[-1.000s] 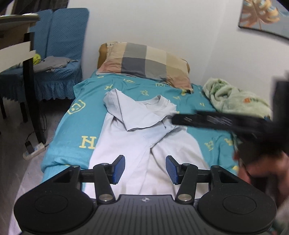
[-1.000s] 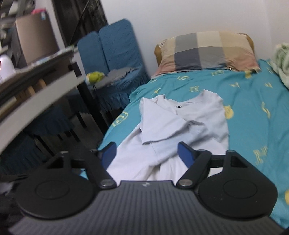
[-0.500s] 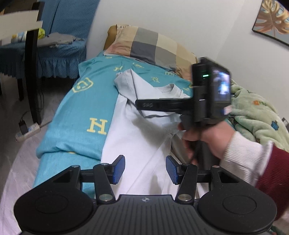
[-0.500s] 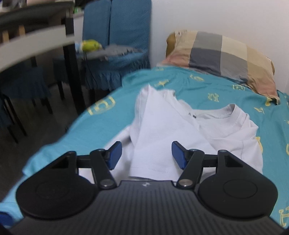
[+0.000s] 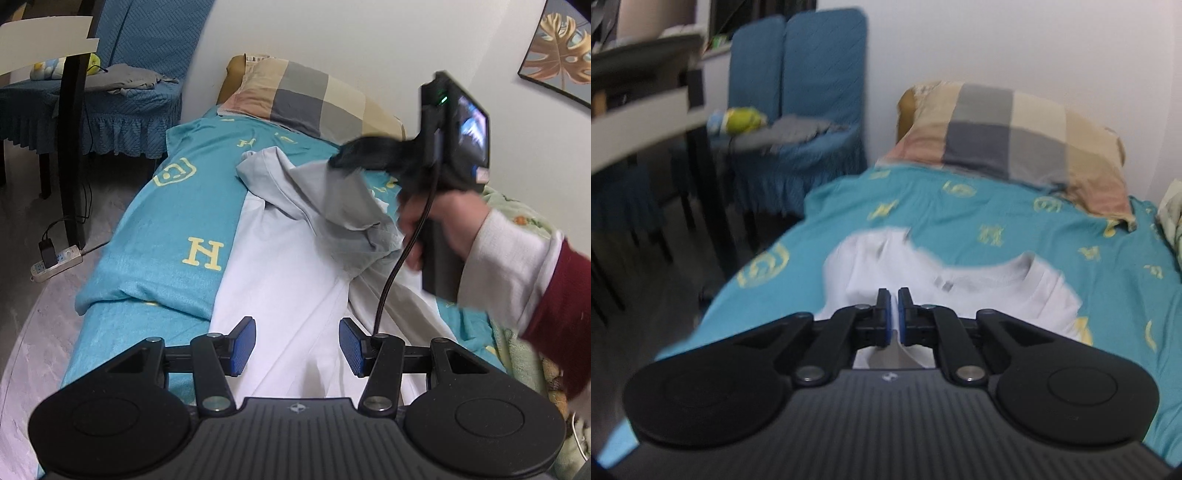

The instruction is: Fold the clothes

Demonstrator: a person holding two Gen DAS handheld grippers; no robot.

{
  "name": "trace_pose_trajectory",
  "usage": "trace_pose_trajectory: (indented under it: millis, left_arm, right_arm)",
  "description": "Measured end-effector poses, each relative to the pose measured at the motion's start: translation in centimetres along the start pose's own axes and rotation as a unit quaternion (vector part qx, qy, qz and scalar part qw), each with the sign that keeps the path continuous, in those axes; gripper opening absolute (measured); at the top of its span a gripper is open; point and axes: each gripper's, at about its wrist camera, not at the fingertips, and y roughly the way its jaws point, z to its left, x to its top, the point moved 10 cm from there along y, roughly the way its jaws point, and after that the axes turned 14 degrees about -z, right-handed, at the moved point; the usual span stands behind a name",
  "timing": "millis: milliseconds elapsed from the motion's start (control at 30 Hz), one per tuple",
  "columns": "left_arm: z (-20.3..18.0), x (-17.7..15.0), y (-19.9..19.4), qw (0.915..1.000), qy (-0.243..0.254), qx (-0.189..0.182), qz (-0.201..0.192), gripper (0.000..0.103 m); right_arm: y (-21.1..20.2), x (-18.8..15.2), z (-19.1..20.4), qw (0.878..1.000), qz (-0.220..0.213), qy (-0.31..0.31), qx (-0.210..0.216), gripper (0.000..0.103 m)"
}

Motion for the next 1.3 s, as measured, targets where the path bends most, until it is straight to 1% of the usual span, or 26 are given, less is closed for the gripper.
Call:
trace_pose_trajectory:
  millis: [100,200,267,333,500,567,633,667,733,800,833,933,1000,1033,1167,1267,1300]
  left_arm:
    - [0.2,-0.1,0.0,1.0000,-0.004,0.002,-0.002,0.053]
    - [0.4,-0.3,0.0,1.0000,-0.008,0.004,-0.004,0.053]
    - [0.5,-0.4,0.0,0.9999,-0.010,0.005,-0.005,0.053]
    - [0.9,-0.5,0.2,0.9998,-0.013,0.011,-0.003,0.053]
    - [1.4,-1.4,1.2,0.9997,-0.010,0.020,0.010,0.053]
    - [1.6,-1.7,1.5,0.9996,-0.009,0.024,0.015,0.053]
    - [1.9,-2.1,1.9,0.9994,-0.008,0.027,0.021,0.053]
    - [2.0,-2.2,2.1,0.9993,-0.007,0.029,0.023,0.053]
    - [2.1,-2.5,2.5,0.9991,-0.006,0.030,0.030,0.053]
    - [2.0,-2.6,2.6,0.9991,-0.002,0.028,0.031,0.053]
    - [1.9,-2.6,2.7,0.9992,-0.001,0.026,0.031,0.053]
    - [1.4,-2.5,2.4,0.9992,-0.018,0.007,0.035,0.054]
    - [1.1,-2.3,2.0,0.9994,-0.005,0.009,0.032,0.054]
    - [0.9,-2.2,1.8,0.9995,0.001,0.011,0.030,0.054]
    - [0.1,-1.5,0.6,0.9999,-0.001,0.001,0.017,0.055]
    - [0.1,-1.5,-0.9,0.9999,-0.003,0.010,0.011,0.055]
    - [0.1,-1.5,-1.5,0.9999,-0.003,0.013,0.009,0.055]
  right_arm:
    - [1.3,1.5,-2.7,0.999,-0.009,0.032,-0.016,0.005]
    - [3.5,1.1,-6.1,0.997,-0.001,0.060,-0.049,0.004]
    - [5.1,0.3,-8.4,0.994,0.005,0.081,-0.077,0.004]
    - [6.6,-0.5,-10.6,0.990,0.005,0.101,-0.096,0.004]
    - [9.3,-4.1,-14.6,0.984,0.024,0.113,-0.134,0.004]
    - [9.8,-5.8,-15.5,0.982,0.032,0.125,-0.138,0.004]
    - [9.7,-6.8,-15.7,0.981,0.033,0.142,-0.127,0.005]
    - [9.6,-7.2,-15.7,0.980,0.033,0.152,-0.123,0.005]
    - [8.7,-6.9,-15.9,0.977,0.026,0.171,-0.121,0.007]
    - [7.4,-5.8,-16.1,0.975,0.016,0.178,-0.131,0.008]
    - [6.4,-5.2,-15.9,0.975,0.009,0.179,-0.128,0.008]
    - [2.6,-3.6,-14.6,0.978,0.006,0.174,-0.115,0.008]
    - [-0.7,-2.6,-13.1,0.982,0.005,0.158,-0.098,0.008]
    - [-2.8,-2.3,-12.3,0.984,0.005,0.156,-0.089,0.008]
    - [-11.8,-2.1,-8.4,0.985,0.022,0.162,-0.049,0.008]
    - [-19.1,-2.8,-6.0,0.982,0.034,0.182,-0.049,0.008]
    - [-21.5,-3.1,-5.3,0.980,0.037,0.188,-0.050,0.011]
